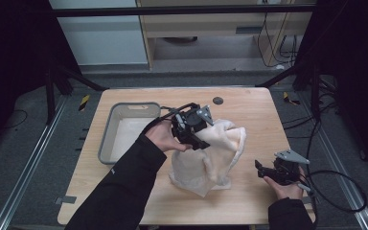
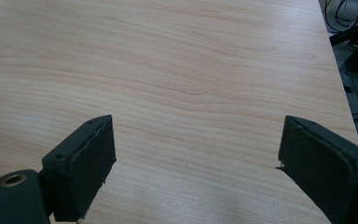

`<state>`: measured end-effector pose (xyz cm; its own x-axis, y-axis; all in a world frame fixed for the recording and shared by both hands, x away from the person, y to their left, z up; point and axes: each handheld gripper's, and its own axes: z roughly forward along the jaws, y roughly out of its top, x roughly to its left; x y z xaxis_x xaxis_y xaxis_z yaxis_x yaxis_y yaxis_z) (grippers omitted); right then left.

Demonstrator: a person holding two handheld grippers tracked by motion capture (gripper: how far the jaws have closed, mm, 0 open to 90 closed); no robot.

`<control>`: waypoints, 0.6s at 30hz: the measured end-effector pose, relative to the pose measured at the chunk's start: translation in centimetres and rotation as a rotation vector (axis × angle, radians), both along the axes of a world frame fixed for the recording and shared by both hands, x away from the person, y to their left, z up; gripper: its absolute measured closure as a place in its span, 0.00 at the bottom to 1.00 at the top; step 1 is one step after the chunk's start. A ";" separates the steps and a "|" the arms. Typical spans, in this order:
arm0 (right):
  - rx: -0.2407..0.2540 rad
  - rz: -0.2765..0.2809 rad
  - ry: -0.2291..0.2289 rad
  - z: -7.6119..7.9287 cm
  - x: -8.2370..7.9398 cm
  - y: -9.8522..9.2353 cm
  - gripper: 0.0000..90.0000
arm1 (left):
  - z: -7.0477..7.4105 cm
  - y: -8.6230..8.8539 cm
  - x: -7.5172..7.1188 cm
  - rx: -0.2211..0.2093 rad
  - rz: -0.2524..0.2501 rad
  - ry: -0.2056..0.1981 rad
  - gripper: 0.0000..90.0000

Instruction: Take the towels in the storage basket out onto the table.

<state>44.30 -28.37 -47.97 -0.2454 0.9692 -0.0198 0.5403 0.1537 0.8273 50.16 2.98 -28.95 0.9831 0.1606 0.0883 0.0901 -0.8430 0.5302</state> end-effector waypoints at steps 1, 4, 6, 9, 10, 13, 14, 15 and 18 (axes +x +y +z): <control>0.000 0.001 0.001 0.0 0.0 0.0 0.12 | -0.3 0.0 0.0 0.002 0.000 0.007 0.68; -0.001 0.004 0.005 0.0 0.0 0.1 0.12 | -1.1 -0.2 0.1 0.023 -0.009 0.014 0.67; 0.000 0.004 0.004 0.0 0.0 0.1 0.12 | -1.8 -0.4 0.0 0.027 -0.016 0.012 0.66; -0.006 0.003 0.000 0.0 0.0 0.0 0.12 | -3.3 -0.7 -0.2 0.036 -0.019 0.020 0.65; -0.006 0.003 0.000 0.0 0.0 0.0 0.12 | -3.3 -0.7 -0.2 0.036 -0.019 0.020 0.65; -0.006 0.003 -0.001 0.0 0.0 0.0 0.12 | -4.5 -0.9 -0.2 0.062 -0.022 0.023 0.65; -0.007 0.003 -0.002 0.0 0.0 0.0 0.12 | -4.9 -0.9 -0.2 0.067 -0.018 0.032 0.65; -0.007 0.003 -0.004 0.0 0.0 0.0 0.12 | -5.3 -1.0 -0.2 0.071 -0.018 0.033 0.65; -0.007 0.002 -0.007 0.0 0.0 0.0 0.12 | -6.3 -1.1 -0.1 0.069 -0.016 0.049 0.64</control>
